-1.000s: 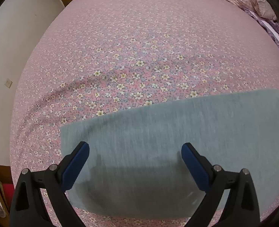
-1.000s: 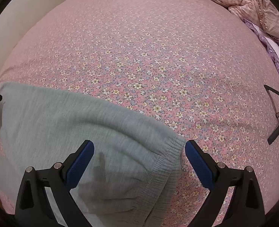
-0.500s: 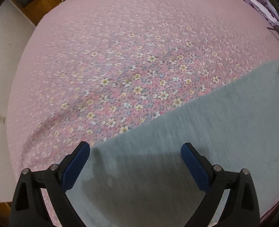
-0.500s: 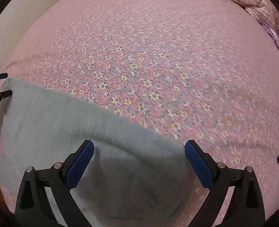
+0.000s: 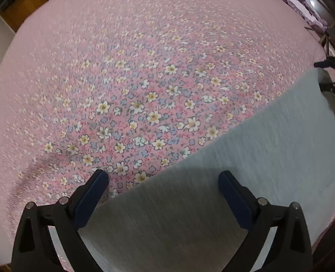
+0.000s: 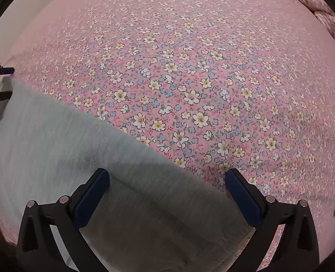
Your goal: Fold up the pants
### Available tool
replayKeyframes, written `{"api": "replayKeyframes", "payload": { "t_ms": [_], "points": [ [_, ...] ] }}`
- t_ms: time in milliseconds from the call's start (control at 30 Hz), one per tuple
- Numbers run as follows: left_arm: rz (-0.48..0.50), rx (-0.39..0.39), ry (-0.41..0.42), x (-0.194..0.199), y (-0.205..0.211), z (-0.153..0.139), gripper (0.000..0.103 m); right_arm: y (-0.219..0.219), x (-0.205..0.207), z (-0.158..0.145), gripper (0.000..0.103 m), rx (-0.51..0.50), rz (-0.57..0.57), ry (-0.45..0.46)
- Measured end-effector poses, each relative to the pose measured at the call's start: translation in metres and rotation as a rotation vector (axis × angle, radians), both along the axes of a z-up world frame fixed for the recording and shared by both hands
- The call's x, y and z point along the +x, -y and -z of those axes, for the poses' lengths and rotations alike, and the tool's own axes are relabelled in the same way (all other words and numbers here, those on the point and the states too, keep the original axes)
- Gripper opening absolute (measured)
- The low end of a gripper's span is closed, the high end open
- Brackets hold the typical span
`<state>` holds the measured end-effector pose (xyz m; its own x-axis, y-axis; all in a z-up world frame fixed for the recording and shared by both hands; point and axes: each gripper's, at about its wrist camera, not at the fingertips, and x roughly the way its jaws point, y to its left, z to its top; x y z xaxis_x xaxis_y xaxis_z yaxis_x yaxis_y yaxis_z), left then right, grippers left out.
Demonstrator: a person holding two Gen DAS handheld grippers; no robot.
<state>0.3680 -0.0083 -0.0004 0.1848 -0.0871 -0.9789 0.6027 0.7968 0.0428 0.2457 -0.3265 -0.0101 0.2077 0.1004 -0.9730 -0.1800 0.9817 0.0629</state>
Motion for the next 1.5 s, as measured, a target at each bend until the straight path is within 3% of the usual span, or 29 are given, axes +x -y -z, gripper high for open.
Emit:
{"api": "replayKeyframes", "payload": {
  "t_ms": [267, 367, 533, 600, 633, 733, 767, 833, 900, 1000, 1267, 1400, 1500],
  "points": [
    [0.064, 0.072, -0.028, 0.029, 0.022, 0.008, 0.102, -0.012, 0.041, 0.000, 0.103, -0.042, -0.101, -0.087],
    [0.038, 0.044, -0.036, 0.021, 0.027, 0.006, 0.098, -0.020, 0.050, 0.001, 0.103, -0.053, -0.105, -0.086],
    [0.018, 0.055, -0.029, 0.007, 0.011, 0.003, 0.102, -0.037, 0.037, 0.004, 0.100, -0.097, -0.098, -0.080],
    [0.023, 0.064, -0.043, 0.014, 0.018, 0.006, 0.102, -0.048, 0.038, 0.003, 0.096, -0.113, -0.127, -0.082],
    [0.024, 0.064, -0.046, 0.017, 0.021, 0.005, 0.101, -0.050, 0.027, -0.002, 0.089, -0.113, -0.148, -0.076],
    [0.027, 0.024, -0.050, 0.017, 0.031, 0.010, 0.087, -0.064, 0.016, -0.011, 0.066, -0.097, -0.190, -0.058],
    [0.031, 0.005, -0.045, 0.005, 0.034, 0.002, 0.078, -0.071, 0.014, -0.012, 0.062, -0.097, -0.198, -0.050],
    [0.036, -0.026, -0.028, -0.015, 0.034, -0.004, 0.061, -0.082, 0.009, -0.014, 0.042, -0.093, -0.223, -0.035],
    [0.014, -0.054, -0.023, -0.025, 0.039, -0.008, 0.028, -0.096, 0.001, -0.017, 0.025, -0.081, -0.249, -0.023],
    [-0.001, -0.059, 0.008, -0.048, 0.049, -0.010, 0.009, -0.113, -0.010, -0.019, 0.008, -0.092, -0.260, -0.009],
    [-0.134, -0.212, 0.054, -0.095, 0.032, -0.036, 0.007, -0.119, -0.052, -0.054, 0.006, -0.032, -0.199, 0.088],
    [-0.161, -0.265, 0.116, -0.137, 0.026, -0.070, 0.007, -0.128, -0.084, -0.076, 0.006, -0.010, -0.191, 0.149],
    [-0.180, -0.273, 0.171, -0.180, -0.002, -0.098, 0.007, -0.132, -0.107, -0.087, 0.006, -0.014, -0.195, 0.195]
  ]
}}
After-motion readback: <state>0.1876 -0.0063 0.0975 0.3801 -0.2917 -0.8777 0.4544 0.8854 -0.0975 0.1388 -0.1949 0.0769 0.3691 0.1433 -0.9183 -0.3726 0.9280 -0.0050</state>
